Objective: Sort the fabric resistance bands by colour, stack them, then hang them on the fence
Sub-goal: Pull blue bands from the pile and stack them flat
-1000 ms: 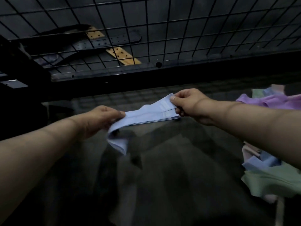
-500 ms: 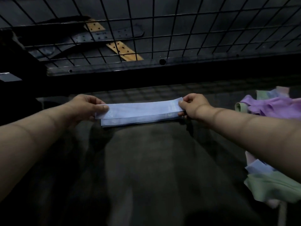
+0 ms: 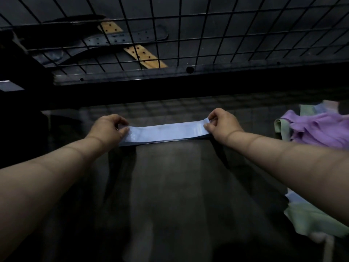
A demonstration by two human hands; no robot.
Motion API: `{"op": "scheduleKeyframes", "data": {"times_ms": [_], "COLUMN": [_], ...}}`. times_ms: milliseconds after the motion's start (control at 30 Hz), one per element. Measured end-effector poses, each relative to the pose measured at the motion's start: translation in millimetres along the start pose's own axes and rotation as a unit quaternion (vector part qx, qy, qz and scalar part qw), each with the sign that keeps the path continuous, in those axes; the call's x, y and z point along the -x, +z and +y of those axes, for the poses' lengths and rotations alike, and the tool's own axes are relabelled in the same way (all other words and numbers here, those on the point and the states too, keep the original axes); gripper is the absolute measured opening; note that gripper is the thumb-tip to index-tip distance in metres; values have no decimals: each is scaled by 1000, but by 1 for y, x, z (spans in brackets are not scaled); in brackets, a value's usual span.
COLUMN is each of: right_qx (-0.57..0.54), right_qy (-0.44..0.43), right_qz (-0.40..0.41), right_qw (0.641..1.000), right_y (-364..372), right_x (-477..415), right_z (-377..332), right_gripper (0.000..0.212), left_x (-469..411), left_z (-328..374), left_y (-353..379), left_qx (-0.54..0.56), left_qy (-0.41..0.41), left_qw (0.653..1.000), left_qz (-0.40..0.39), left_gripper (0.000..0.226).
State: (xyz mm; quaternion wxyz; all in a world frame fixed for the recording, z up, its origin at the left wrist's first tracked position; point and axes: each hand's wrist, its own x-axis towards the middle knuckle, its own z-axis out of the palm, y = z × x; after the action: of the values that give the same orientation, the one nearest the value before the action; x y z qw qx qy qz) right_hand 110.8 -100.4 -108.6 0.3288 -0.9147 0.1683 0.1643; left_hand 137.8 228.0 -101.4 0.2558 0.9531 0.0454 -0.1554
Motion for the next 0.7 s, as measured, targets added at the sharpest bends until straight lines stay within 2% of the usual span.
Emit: {"op": "scheduleKeyframes", "data": {"times_ms": [133, 267, 367, 467, 567, 700], "right_qx": [53, 126, 223, 313, 335, 339], "right_qy": [-18, -50, -122, -199, -218, -218], "right_qz": [-25, -62, -75, -92, -114, -136], "right_qw": [998, 989, 964, 924, 910, 905], "right_y": [-1, -7, -13, -16, -12, -7], "right_x": [1, 3, 4, 2, -1, -4], "right_z": [3, 2, -1, -4, -7, -8], "right_gripper": [23, 43, 64, 80, 85, 80], "left_x": [5, 9, 12, 13, 10, 5], "left_z": [-3, -4, -5, -3, -2, 2], "left_y": [7, 11, 13, 11, 8, 8], "left_qx": [-38, -62, -81, -151, -198, -211], "left_qy": [24, 37, 43, 79, 118, 119], "left_qw": [999, 997, 996, 985, 970, 965], "left_qz": [-9, -18, -8, -15, -80, -98], "left_gripper": [22, 27, 32, 57, 82, 74]}}
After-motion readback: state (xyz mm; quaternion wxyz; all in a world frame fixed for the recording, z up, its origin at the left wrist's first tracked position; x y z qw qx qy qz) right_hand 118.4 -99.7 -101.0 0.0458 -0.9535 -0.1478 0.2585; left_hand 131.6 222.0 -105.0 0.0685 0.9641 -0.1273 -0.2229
